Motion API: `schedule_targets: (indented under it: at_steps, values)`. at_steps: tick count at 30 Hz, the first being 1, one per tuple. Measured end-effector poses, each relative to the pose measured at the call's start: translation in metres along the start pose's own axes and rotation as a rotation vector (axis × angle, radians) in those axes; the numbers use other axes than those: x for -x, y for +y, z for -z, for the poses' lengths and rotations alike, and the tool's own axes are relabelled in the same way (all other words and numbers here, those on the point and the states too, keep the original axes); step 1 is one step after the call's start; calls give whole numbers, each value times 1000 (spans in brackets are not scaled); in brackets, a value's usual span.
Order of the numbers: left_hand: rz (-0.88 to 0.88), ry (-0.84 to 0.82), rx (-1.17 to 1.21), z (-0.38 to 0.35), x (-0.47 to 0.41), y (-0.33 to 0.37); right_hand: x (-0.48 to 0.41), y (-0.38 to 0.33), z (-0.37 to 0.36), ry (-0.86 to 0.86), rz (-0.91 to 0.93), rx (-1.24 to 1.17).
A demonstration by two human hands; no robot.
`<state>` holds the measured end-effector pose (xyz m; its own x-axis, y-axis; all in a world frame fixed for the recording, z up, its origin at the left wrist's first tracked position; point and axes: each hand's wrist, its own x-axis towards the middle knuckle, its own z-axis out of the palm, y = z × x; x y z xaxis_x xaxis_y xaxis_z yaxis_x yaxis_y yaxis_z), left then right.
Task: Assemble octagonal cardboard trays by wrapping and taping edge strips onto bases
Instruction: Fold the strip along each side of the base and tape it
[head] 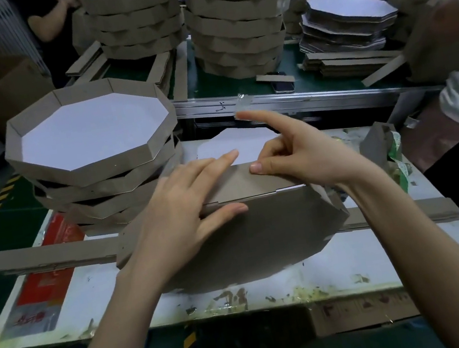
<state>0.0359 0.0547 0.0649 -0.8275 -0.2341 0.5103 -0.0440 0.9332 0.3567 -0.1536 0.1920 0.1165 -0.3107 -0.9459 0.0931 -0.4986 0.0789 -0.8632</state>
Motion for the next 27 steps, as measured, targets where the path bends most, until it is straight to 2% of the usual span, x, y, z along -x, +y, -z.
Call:
schedule_targets:
  at_steps: [5, 11, 15, 17, 22, 24, 27]
  values:
    - [12, 4, 3, -2, 1, -2, 5, 3, 0, 15, -8, -32]
    - [-30, 18, 19, -1, -2, -1, 10, 0, 0, 16, -69, 83]
    - [-57, 74, 122, 3, -9, 6, 9, -4, -7, 313, -18, 267]
    - [-31, 55, 253, 6, -14, 12, 7, -9, -9, 385, 19, 261]
    - [299, 58, 745, 12, -26, 21, 17, -24, -8, 261, 116, 353]
    - [336, 77, 759, 13, -30, 20, 20, -28, -11, 212, 126, 391]
    - [291, 101, 705, 12, -32, 21, 21, -30, -16, 185, 128, 452]
